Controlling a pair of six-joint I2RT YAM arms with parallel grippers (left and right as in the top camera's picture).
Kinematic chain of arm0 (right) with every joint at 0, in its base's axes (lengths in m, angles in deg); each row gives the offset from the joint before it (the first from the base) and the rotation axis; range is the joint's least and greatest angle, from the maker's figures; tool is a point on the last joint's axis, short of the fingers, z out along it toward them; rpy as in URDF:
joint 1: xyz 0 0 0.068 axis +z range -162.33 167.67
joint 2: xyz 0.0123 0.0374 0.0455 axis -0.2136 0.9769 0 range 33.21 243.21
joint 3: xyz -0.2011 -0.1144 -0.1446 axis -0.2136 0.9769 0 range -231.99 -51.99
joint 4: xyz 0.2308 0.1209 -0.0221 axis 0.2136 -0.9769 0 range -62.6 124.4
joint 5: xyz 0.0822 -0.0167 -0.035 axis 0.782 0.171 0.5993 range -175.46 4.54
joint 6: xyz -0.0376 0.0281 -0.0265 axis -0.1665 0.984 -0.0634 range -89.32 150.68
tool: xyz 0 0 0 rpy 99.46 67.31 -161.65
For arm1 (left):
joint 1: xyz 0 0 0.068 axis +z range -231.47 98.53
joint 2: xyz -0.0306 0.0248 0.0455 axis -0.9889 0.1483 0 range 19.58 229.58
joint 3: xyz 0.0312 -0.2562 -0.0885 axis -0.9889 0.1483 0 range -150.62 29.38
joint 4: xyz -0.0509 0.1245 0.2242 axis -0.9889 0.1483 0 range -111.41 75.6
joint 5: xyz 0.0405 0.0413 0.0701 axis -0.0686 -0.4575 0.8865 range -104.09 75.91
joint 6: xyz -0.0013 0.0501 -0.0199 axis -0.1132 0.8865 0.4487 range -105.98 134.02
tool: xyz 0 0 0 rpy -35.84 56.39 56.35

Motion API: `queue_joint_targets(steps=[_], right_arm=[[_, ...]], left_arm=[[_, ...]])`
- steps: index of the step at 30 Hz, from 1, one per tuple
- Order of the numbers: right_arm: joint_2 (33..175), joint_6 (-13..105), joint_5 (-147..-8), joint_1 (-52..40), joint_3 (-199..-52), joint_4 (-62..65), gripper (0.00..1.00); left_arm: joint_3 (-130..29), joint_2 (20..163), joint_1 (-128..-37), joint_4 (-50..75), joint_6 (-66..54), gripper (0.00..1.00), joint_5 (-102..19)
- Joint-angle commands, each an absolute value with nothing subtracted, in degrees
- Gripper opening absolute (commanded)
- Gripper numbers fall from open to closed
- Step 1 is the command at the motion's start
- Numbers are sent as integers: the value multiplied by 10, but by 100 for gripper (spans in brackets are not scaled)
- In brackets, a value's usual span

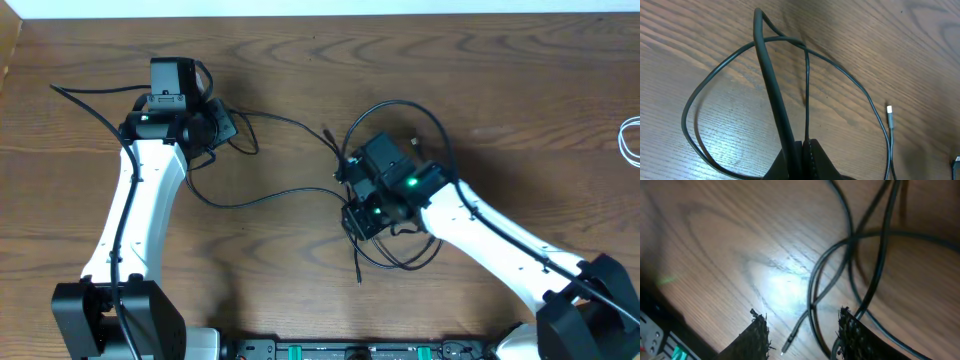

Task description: Untangle cables

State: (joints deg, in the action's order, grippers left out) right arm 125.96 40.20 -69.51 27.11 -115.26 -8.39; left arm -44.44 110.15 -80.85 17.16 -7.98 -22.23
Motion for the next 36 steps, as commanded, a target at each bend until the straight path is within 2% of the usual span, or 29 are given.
queue_joint_targets(steps=[1, 3, 5, 6, 8, 14, 16, 17, 18, 22, 26, 31, 34, 36], right_arm=[[1293, 456, -780, 289, -1143, -80, 45], [1302, 461, -790, 290, -1143, -80, 45], [1304, 461, -790, 290, -1143, -82, 49], [1304, 462, -789, 290, -1143, -81, 59], [1305, 474, -789, 290, -1143, -83, 68], [1293, 487, -746, 293, -1181, -139, 67], [1274, 489, -747, 293, -1223, -179, 71], [1265, 489, -757, 293, -1237, -194, 80], [1256, 491, -780, 293, -1247, -207, 99], [1264, 549, -853, 293, -1203, -196, 99], [1303, 568, -788, 295, -1165, -128, 99], [1358, 581, -788, 314, -1165, -92, 98], [1392, 613, -787, 331, -1165, -78, 83], [1407, 638, -792, 335, -1165, -75, 66]], left_arm=[[-440, 1102, -809, 174, -70, 8, -211], [-440, 1102, -809, 174, -70, 8, -211], [-440, 1102, -809, 174, -70, 8, -211], [-440, 1102, -809, 174, -70, 8, -211], [-440, 1102, -809, 174, -70, 8, -211], [-440, 1102, -809, 175, -70, 8, -208], [-440, 1102, -809, 175, -70, 8, -209], [-440, 1102, -809, 175, -70, 8, -209], [-440, 1102, -809, 175, -70, 8, -209], [-440, 1102, -809, 176, -70, 8, -209], [-440, 1102, -809, 176, -70, 8, -209], [-440, 1102, -809, 176, -70, 8, -209], [-440, 1102, -809, 176, -70, 8, -209], [-440, 1102, -809, 176, -70, 8, -209]])
